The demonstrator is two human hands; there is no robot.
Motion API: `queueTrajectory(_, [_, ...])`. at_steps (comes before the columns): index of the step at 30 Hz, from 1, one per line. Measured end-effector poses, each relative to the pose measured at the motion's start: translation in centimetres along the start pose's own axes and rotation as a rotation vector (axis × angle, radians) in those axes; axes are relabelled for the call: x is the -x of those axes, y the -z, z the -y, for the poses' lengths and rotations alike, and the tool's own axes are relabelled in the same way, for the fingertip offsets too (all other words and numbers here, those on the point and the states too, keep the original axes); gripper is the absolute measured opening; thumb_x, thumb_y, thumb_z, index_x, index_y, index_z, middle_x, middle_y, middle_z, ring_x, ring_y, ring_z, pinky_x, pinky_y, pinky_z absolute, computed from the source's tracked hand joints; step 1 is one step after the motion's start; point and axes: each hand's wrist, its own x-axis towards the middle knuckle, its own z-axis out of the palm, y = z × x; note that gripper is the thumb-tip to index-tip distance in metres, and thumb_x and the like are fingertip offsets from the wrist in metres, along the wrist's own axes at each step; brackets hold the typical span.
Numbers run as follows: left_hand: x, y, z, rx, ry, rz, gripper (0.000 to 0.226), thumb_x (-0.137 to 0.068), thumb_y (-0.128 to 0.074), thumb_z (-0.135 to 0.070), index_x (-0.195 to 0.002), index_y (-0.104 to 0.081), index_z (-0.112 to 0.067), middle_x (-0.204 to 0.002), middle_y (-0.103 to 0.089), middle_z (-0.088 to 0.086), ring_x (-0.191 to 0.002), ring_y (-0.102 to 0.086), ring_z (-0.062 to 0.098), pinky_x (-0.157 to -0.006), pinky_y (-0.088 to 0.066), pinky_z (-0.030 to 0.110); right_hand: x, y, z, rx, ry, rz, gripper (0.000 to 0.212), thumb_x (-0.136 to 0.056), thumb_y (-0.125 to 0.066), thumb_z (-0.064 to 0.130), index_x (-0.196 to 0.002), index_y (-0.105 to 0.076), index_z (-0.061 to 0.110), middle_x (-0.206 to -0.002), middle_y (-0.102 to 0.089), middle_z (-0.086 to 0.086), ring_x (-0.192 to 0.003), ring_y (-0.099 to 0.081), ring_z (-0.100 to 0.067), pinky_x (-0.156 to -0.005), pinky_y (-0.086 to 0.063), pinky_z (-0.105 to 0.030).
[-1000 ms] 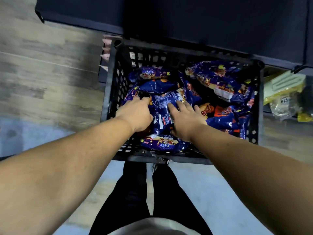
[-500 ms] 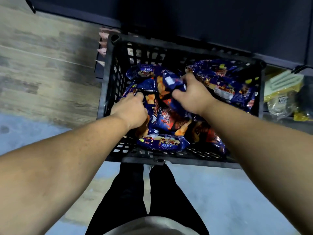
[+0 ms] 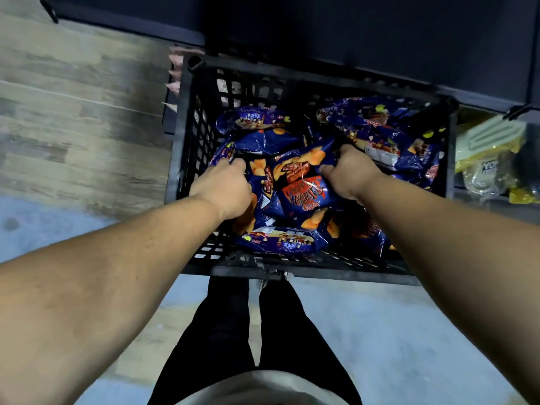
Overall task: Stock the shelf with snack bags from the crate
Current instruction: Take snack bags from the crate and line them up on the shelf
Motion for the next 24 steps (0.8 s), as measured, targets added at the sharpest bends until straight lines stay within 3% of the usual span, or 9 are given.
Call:
queueTrajectory(4, [-0.1,-0.6,0.3,0.017,0.043,0.039,0.043,-0.094,-0.043,-0.02,-0.136,-0.04,-0.018,-0.131,-0.045,0.013,-0.118,-0.047,0.035,-0.09,-0.042,0.042,-0.1,0.0,0.1,-0.082,-0.044,-0.048,0.05,-0.099,-0.045,0.043,-0.13,-0.043,0.004,-0.124,-0.057,-0.018,-0.111,-0.054,-0.036,-0.085,-0.046,-0.035])
queueTrajectory(7, [-0.1,-0.9,0.3,0.021,0.055,0.051,0.039,-0.094,-0.043,-0.02,-0.132,-0.042,-0.016,-0.13,-0.045,0.014,-0.117,-0.047,0.036,-0.091,-0.041,0.042,0.8,0.3,0.9,-0.248,-0.136,0.058,0.065,-0.089,-0.045,0.066,-0.119,-0.047,0.009,-0.115,-0.052,-0.01,-0.094,-0.054,-0.031,-0.074,-0.058,-0.045])
queueTrajectory(11, [-0.1,-0.8,0.4,0.017,0.067,0.053,0.04,-0.094,-0.045,-0.02,-0.134,-0.042,-0.017,-0.13,-0.045,0.013,-0.117,-0.048,0.035,-0.091,-0.043,0.043,1.5,0.2,1.5,-0.176,-0.124,0.225,0.097,-0.073,-0.055,0.078,-0.14,-0.032,0.013,-0.131,-0.047,-0.008,-0.098,-0.056,-0.027,-0.066,-0.059,-0.041])
queueTrajectory(14, [-0.2,-0.9,0.4,0.018,0.06,0.047,0.039,-0.093,-0.045,-0.019,-0.132,-0.043,-0.018,-0.128,-0.046,0.013,-0.114,-0.049,0.034,-0.088,-0.045,0.042,1.6,-0.5,2.1,-0.086,-0.101,0.308,0.103,-0.076,-0.071,0.058,-0.148,-0.012,0.015,-0.126,-0.051,-0.011,-0.095,-0.063,-0.032,-0.071,-0.059,-0.044])
queueTrajectory(16, [-0.2,-1.0,0.4,0.015,0.062,0.045,0.039,-0.093,-0.045,-0.019,-0.132,-0.043,-0.018,-0.127,-0.046,0.012,-0.114,-0.05,0.033,-0.087,-0.046,0.041,1.2,-0.9,2.3,0.077,-0.024,0.228,0.09,-0.083,-0.074,0.038,-0.145,-0.019,0.002,-0.13,-0.051,-0.021,-0.108,-0.059,-0.038,-0.089,-0.053,-0.048])
queueTrajectory(18, [-0.3,-0.9,0.5,0.02,0.068,0.046,0.041,-0.093,-0.045,-0.018,-0.134,-0.041,-0.02,-0.128,-0.046,0.011,-0.115,-0.049,0.033,-0.086,-0.044,0.04,1.1,-0.4,2.8,0.18,0.053,0.131,0.078,-0.085,-0.071,0.029,-0.141,-0.028,-0.004,-0.135,-0.046,-0.025,-0.121,-0.05,-0.04,-0.099,-0.044,-0.046])
queueTrajectory(22, [-0.3,-0.6,0.7,0.029,0.08,0.056,0.044,-0.088,-0.054,-0.018,-0.131,-0.043,-0.02,-0.126,-0.046,0.01,-0.113,-0.05,0.032,-0.081,-0.042,0.037,1.2,3.5,4.7,0.303,0.114,0.151,0.068,-0.087,-0.07,0.03,-0.136,-0.04,-0.007,-0.131,-0.053,-0.02,-0.118,-0.053,-0.037,-0.092,-0.045,-0.04])
queueTrajectory(24, [-0.3,-0.5,0.6,0.022,0.079,0.05,0.043,-0.089,-0.053,-0.017,-0.13,-0.044,-0.018,-0.126,-0.046,0.01,-0.112,-0.051,0.031,-0.078,-0.041,0.036,1.3,5.2,5.4,0.466,0.14,0.193,0.07,-0.089,-0.069,0.025,-0.145,-0.034,0.001,-0.142,-0.047,-0.013,-0.123,-0.05,-0.033,-0.093,-0.044,-0.036])
